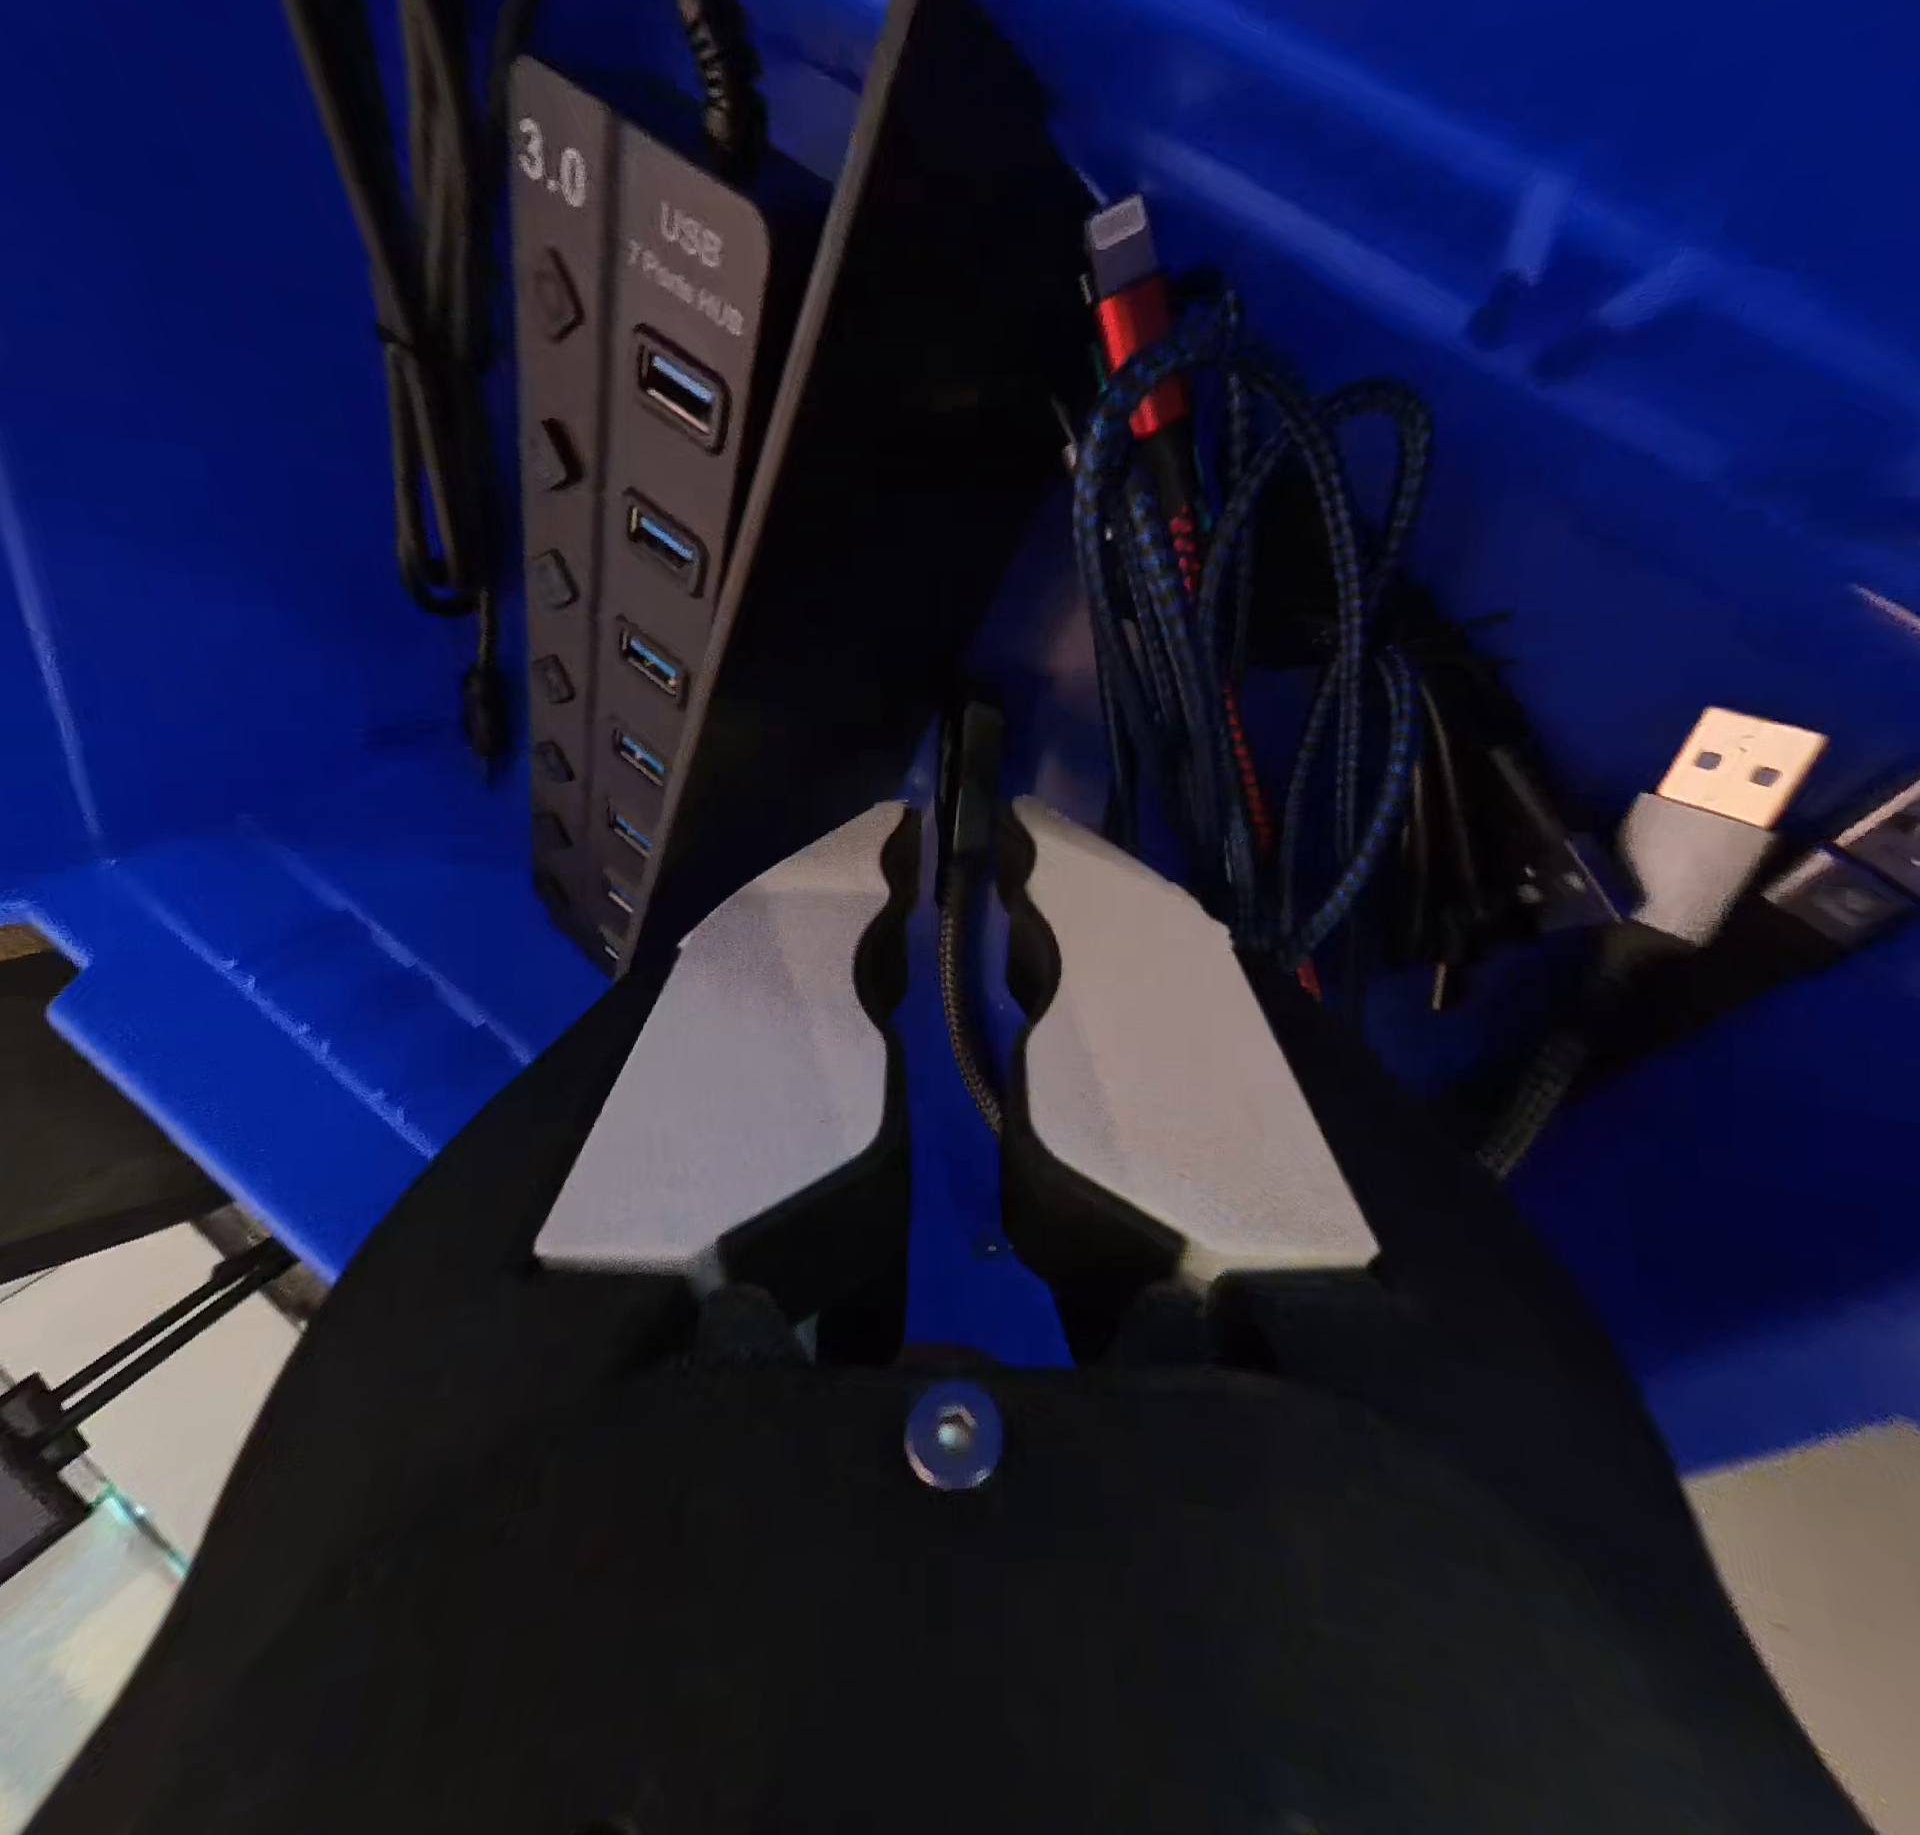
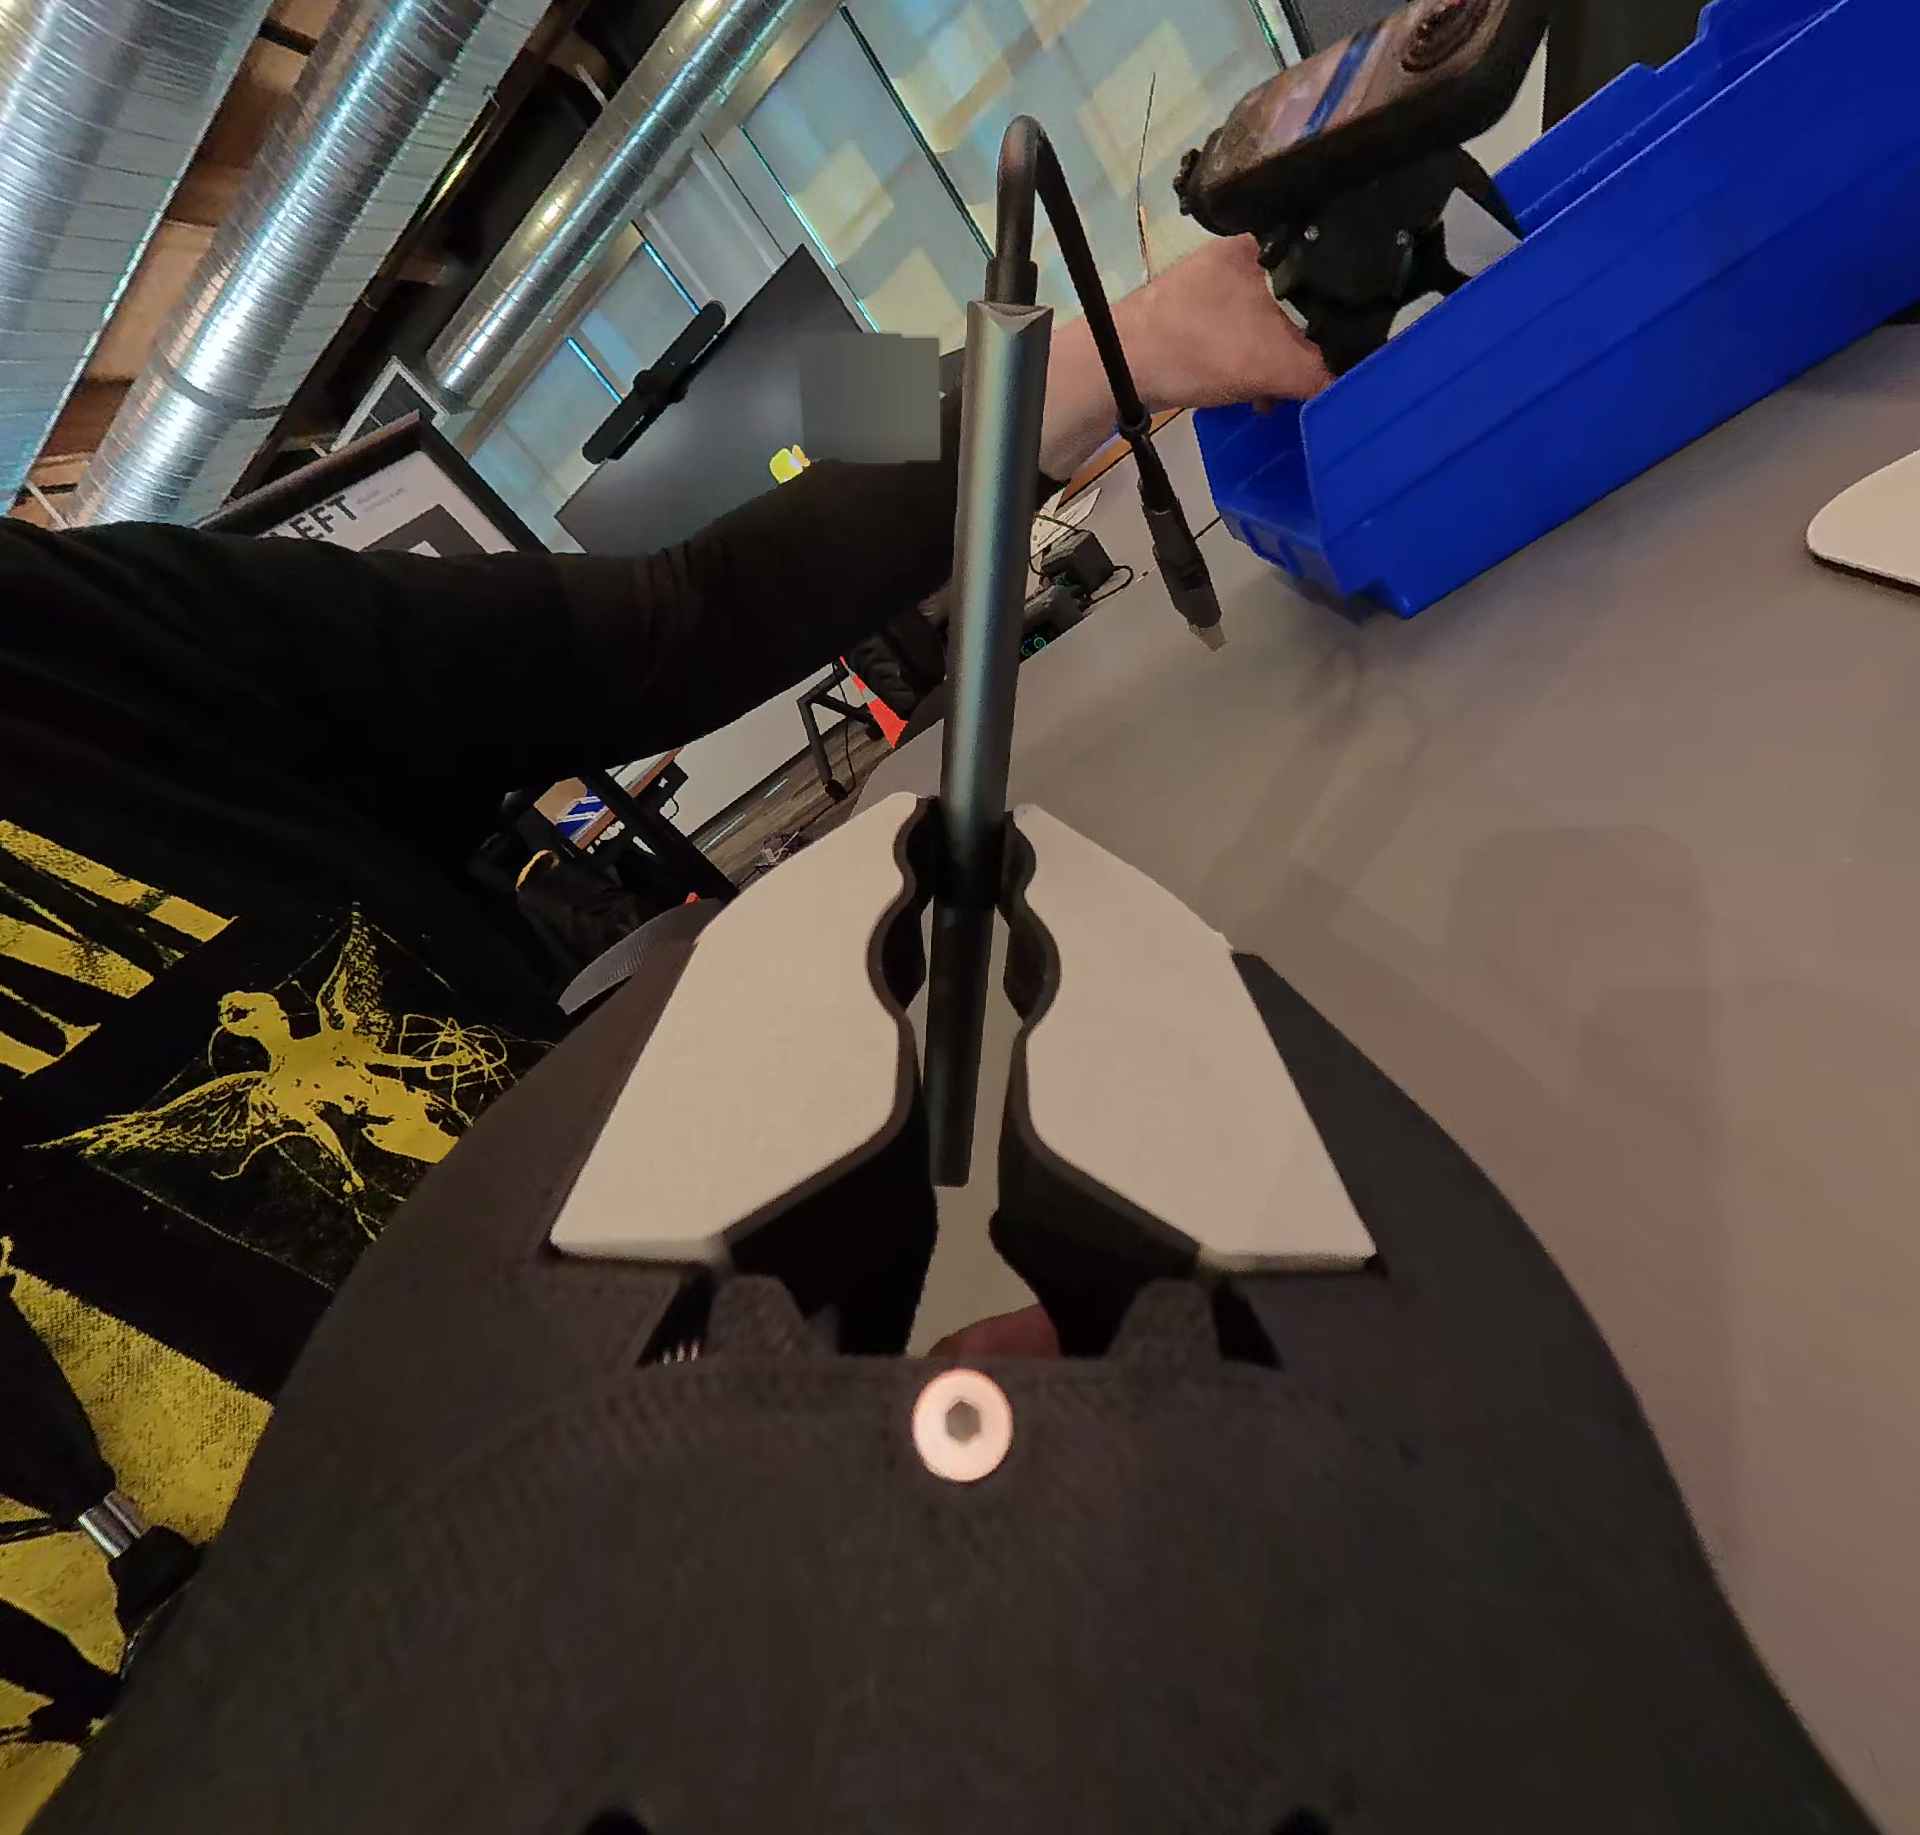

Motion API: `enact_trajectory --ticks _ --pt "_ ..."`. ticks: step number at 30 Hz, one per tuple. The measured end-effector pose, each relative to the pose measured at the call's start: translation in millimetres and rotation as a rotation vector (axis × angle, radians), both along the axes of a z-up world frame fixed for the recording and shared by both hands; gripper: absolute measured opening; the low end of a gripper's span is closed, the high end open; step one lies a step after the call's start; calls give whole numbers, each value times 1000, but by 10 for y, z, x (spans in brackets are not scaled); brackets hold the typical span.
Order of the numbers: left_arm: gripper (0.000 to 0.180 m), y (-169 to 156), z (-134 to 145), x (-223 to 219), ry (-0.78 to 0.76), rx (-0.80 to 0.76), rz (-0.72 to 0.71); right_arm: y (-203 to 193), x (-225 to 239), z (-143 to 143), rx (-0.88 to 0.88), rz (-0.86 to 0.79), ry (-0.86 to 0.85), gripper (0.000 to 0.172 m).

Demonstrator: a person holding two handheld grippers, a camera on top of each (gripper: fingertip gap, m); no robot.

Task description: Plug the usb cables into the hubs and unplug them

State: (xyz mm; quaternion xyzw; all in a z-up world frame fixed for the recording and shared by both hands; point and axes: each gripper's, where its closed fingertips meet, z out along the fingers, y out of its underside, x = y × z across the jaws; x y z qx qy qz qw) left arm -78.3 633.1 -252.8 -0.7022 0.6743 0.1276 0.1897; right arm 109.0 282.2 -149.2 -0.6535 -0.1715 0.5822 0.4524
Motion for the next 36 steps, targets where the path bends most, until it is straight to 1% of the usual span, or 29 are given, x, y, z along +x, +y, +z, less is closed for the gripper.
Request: enact_trajectory --ticks 2,5,9,12,14,18,23,27,30,33,36 --pt "19 38 -70 0 26 8 3 1 2 -4 -1 0 1 10" --pt "11 73 -139 0 40 12 5 1 -5 -17 -3 2 -6 10" --pt "11 80 -136 -2 43 28 -5 3 -15 -30 -3 3 -14 10" --pt "11 81 -76 -9 2 44 5 6 -7 -35 -4 -2 -16 10" --pt "11 82 46 -11 -45 77 14 10 5 -35 -5 -7 -16 10" --pt "11 55 489 31 -194 151 21 23 18 -43 -9 -12 -14 10" --pt "10 8 1248 129 -455 251 29 31 13 -54 -11 -17 -19 10" --pt "10 -40 1773 145 -578 359 16 22 30 -21 2 -26 -24 10" --pt "10 -126 2120 164 -649 435 -7 20 47 -14 5 -34 -25 10" --pt "10 -149 2362 135 -661 497 -14 19 56 -6 10 -40 -29 10" --pt "9 -37 2582 1 -609 611 8 11 61 10 18 -44 -34 10"
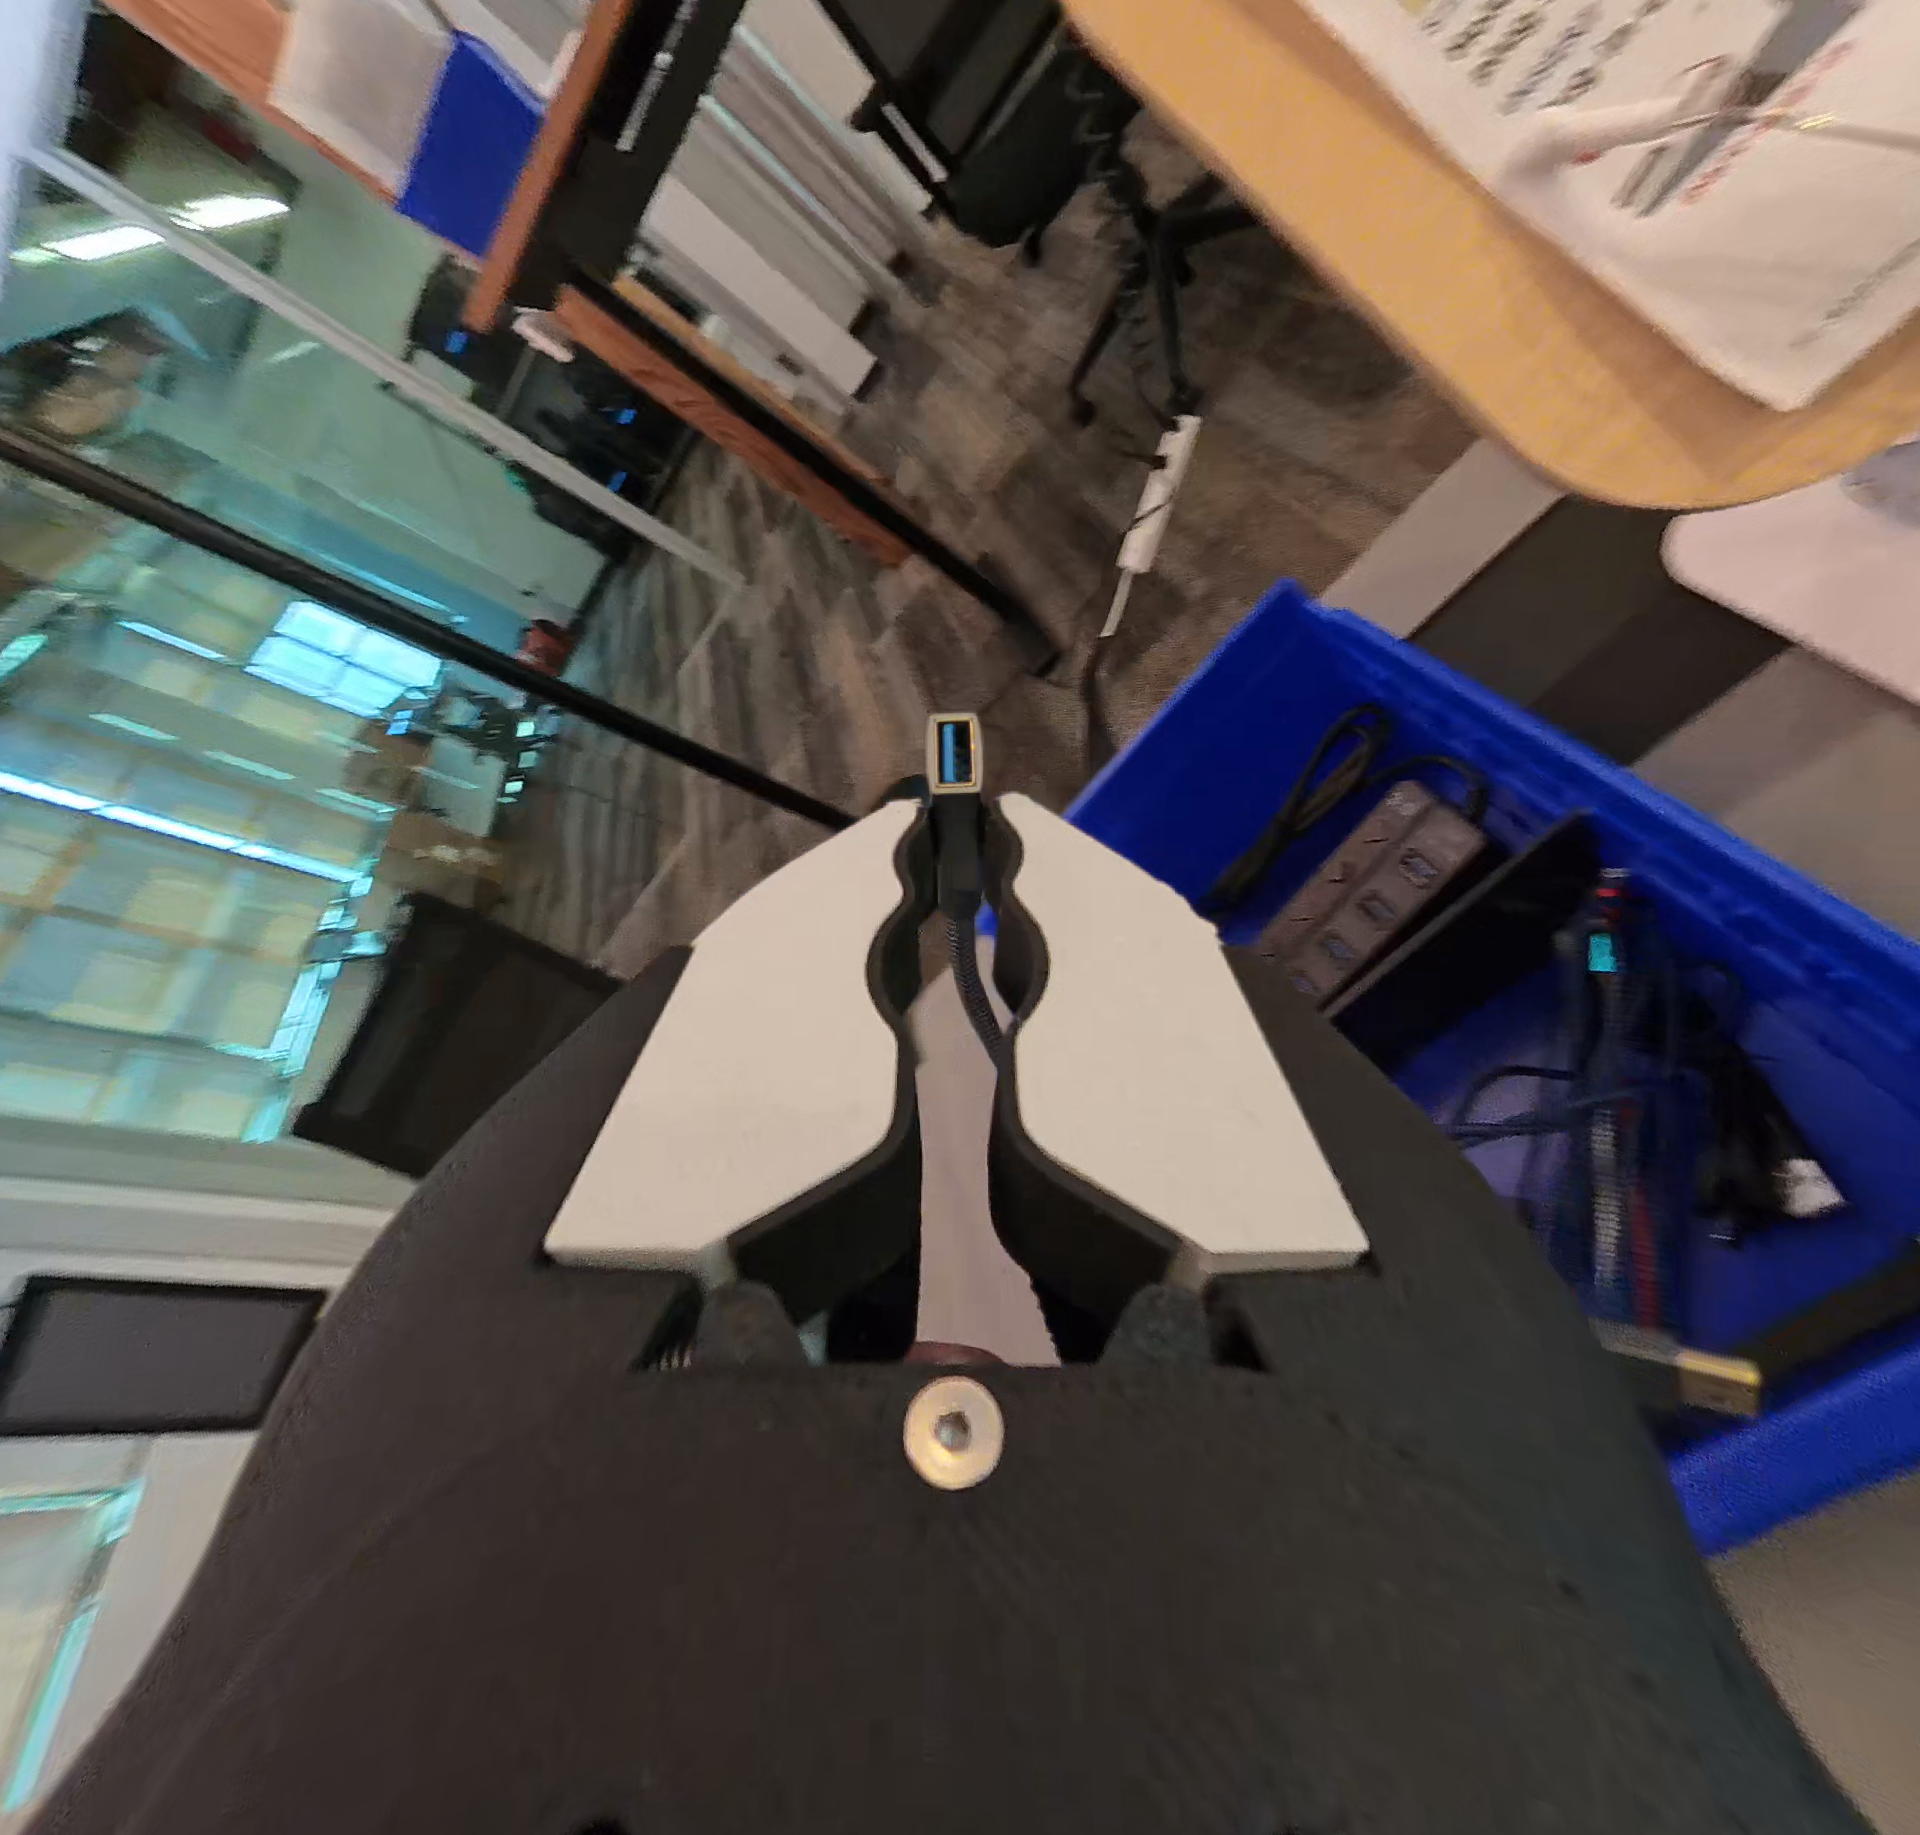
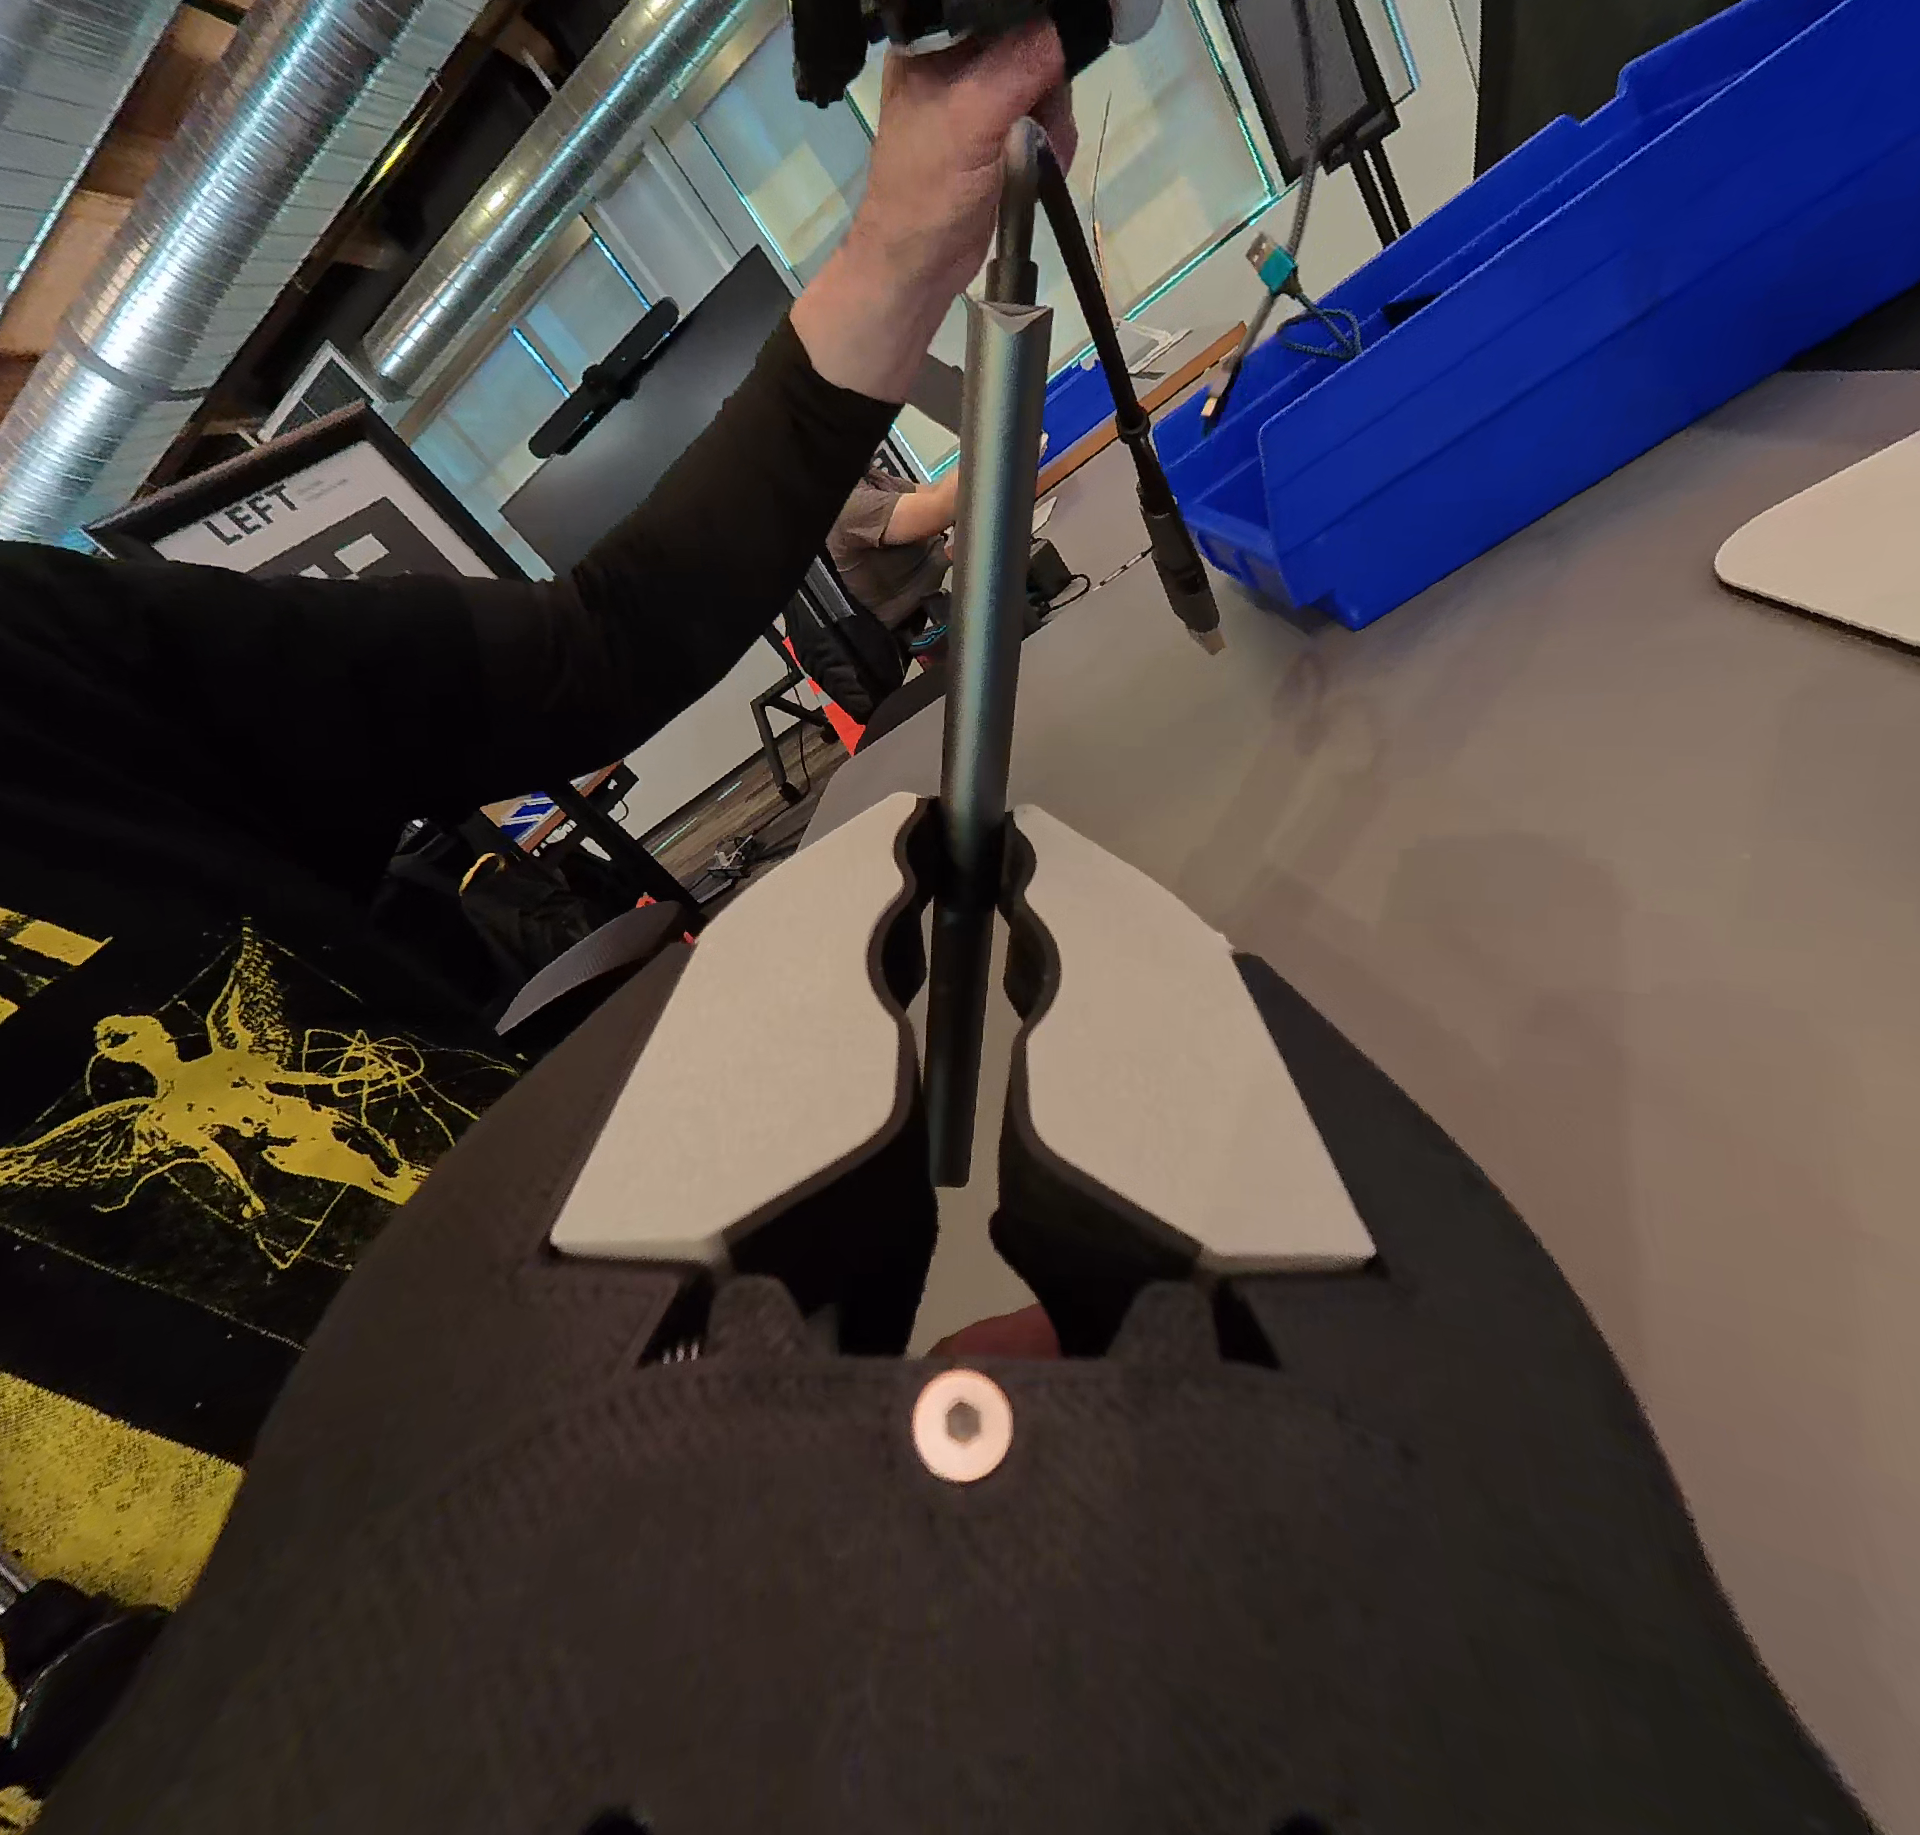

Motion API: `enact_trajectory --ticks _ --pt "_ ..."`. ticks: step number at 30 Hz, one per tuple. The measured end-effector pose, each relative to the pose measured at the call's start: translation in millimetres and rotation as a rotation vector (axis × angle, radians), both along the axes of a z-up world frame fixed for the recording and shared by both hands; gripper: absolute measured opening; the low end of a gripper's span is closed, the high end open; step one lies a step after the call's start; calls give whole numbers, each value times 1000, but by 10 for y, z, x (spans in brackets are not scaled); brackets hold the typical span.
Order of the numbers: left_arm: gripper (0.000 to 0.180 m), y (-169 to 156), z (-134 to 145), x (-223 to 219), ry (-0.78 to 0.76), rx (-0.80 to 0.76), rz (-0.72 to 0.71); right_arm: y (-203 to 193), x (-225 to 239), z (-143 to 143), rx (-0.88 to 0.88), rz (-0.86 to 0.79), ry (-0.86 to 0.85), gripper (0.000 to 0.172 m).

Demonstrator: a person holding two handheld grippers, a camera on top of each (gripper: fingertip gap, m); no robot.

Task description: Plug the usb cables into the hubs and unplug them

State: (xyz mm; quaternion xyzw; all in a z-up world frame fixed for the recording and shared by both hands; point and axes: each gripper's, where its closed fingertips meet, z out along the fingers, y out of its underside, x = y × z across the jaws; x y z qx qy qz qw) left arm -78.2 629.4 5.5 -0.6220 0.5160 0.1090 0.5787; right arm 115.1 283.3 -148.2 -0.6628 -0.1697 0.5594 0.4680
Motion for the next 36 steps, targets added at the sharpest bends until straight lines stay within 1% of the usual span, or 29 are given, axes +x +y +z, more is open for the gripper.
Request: enact_trajectory --ticks 2,5,6,9,11,15,22,26,29,31,33,36 --pt "9 65 165 -72 33 74 32 -4 4 12 4 -2 -2 10" --pt "10 121 387 -130 145 195 74 -8 9 27 10 -4 -1 10" --pt "10 114 445 -126 165 210 77 -8 9 28 10 -4 -1 10" --pt "10 18 599 -92 139 202 73 -6 11 19 9 -5 -8 10" --pt "10 -132 677 -41 98 190 49 -5 20 23 11 -7 -9 10" --pt "10 -506 635 114 6 112 -12 1 49 27 11 -15 -8 10" --pt "10 -1225 269 567 -115 -105 -165 0 64 15 14 -22 -23 10" --pt "9 -1648 -79 887 -117 -270 -262 2 99 29 20 -31 -24 10" --pt "9 -1958 -457 1112 -96 -426 -315 13 139 19 21 -44 -29 10" --pt "9 -2125 -772 1230 -42 -497 -325 21 165 4 21 -53 -36 10" --pt "9 -2273 -1102 1334 15 -556 -330 30 192 -12 19 -62 -37 10" --pt "9 -2401 -1517 1425 114 -587 -324 47 237 -32 16 -77 -41 10"
